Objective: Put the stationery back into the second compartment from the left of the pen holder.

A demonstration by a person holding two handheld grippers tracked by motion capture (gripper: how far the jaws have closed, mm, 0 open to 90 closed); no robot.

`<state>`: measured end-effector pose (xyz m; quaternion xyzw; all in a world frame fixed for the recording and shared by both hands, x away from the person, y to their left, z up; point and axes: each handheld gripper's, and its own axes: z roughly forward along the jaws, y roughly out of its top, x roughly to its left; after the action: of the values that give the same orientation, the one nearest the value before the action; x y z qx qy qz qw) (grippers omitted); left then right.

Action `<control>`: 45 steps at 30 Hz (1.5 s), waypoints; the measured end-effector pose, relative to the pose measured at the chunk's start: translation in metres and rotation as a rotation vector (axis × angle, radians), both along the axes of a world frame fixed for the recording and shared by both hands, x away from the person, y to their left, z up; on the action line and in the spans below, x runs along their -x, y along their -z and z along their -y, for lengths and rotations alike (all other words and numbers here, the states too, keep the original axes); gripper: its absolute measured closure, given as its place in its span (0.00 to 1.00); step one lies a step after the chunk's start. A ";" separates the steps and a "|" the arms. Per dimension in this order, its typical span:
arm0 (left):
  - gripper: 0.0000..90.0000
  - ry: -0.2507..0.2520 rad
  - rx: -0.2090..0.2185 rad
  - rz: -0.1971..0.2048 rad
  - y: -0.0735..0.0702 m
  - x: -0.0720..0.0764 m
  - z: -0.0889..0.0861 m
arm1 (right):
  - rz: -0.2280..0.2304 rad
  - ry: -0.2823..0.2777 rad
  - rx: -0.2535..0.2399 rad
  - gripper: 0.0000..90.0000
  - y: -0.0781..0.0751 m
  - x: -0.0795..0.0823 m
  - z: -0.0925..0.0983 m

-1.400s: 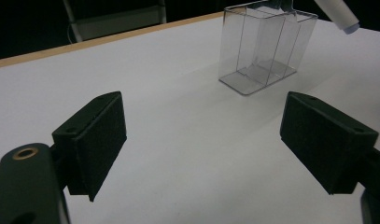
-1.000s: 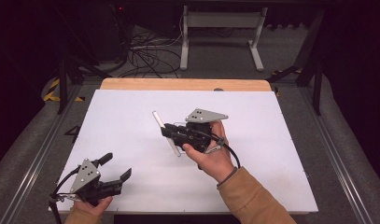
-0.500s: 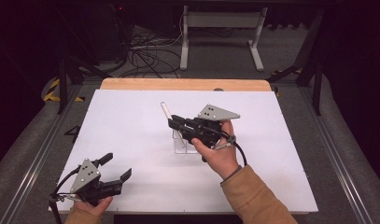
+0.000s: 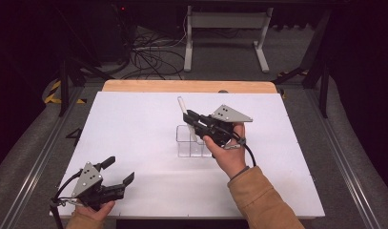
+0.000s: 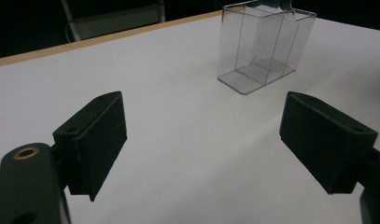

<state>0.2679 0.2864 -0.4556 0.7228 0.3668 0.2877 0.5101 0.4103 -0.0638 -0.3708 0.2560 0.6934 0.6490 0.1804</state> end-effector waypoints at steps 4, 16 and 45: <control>0.17 0.000 -0.001 0.001 0.000 0.000 0.000 | 0.010 0.023 -0.002 0.88 0.004 -0.002 0.003; 0.18 0.000 0.000 0.000 0.000 0.000 0.000 | 0.038 0.102 0.019 0.88 0.017 -0.006 0.003; 0.18 0.001 0.002 0.002 0.000 0.000 0.000 | -0.006 0.135 0.098 0.88 0.044 -0.008 -0.003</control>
<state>0.2680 0.2865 -0.4557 0.7222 0.3665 0.2878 0.5112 0.4183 -0.0606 -0.4150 0.2950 0.7059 0.5998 0.2342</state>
